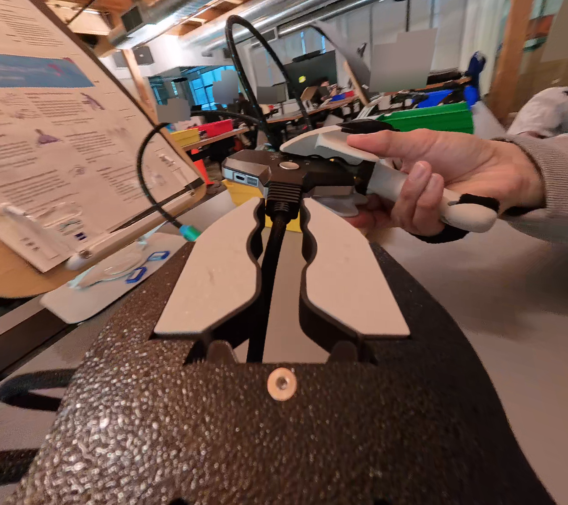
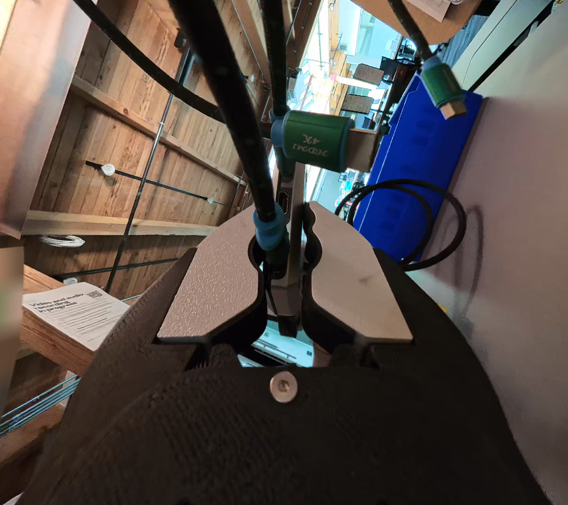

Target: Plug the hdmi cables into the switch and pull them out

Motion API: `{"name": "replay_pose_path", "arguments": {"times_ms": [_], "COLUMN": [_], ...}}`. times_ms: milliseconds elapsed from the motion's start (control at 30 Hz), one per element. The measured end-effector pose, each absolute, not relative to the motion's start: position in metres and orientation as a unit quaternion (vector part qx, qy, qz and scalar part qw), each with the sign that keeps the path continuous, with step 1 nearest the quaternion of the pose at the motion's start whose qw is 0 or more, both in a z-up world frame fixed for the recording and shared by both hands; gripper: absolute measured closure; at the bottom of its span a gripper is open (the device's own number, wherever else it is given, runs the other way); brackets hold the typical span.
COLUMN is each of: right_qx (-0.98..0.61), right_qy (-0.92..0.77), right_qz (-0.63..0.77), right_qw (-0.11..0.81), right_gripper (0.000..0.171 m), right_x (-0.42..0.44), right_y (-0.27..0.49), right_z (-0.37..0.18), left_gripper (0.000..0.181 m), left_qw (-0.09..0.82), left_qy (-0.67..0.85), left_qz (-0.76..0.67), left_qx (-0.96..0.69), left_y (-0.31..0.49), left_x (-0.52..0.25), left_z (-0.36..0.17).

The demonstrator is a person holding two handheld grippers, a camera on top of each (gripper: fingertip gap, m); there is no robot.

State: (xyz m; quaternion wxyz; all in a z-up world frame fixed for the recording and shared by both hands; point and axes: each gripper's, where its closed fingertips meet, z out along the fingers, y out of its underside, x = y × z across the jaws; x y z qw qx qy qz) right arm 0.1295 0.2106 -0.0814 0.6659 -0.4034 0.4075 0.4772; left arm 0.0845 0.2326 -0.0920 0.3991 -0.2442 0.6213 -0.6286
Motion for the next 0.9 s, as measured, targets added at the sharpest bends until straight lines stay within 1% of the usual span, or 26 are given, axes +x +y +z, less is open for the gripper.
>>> {"name": "replay_pose_path", "arguments": {"times_ms": [100,433,533,700,800,900], "right_qx": [-0.404,-0.394,-0.395,-0.401,-0.400,-0.405], "right_qy": [0.410,0.428,0.428,0.431,0.432,0.431], "right_qz": [0.474,0.467,0.467,0.462,0.459,0.459], "right_qw": [0.667,0.666,0.665,0.663,0.665,0.663], "right_gripper": [0.149,0.149,0.148,0.148,0.149,0.149], "right_x": [0.130,0.132,0.133,0.133,0.134,0.135], "right_y": [0.207,0.207,0.208,0.211,0.211,0.213], "right_z": [-0.079,-0.081,-0.082,-0.085,-0.085,-0.087], "left_gripper": [0.159,0.158,0.158,0.158,0.159,0.159], "left_qw": [0.389,0.416,0.401,0.353,0.383,0.385], "left_qy": [0.616,0.598,0.601,0.607,0.612,0.610], "left_qz": [-0.645,-0.652,-0.657,-0.675,-0.659,-0.656], "left_qx": [-0.230,-0.213,-0.214,-0.226,-0.211,-0.221], "left_y": [0.225,0.225,0.225,0.225,0.226,0.228], "left_x": [0.088,0.099,0.100,0.101,0.101,0.102], "left_z": [-0.093,-0.092,-0.094,-0.098,-0.098,-0.099]}}
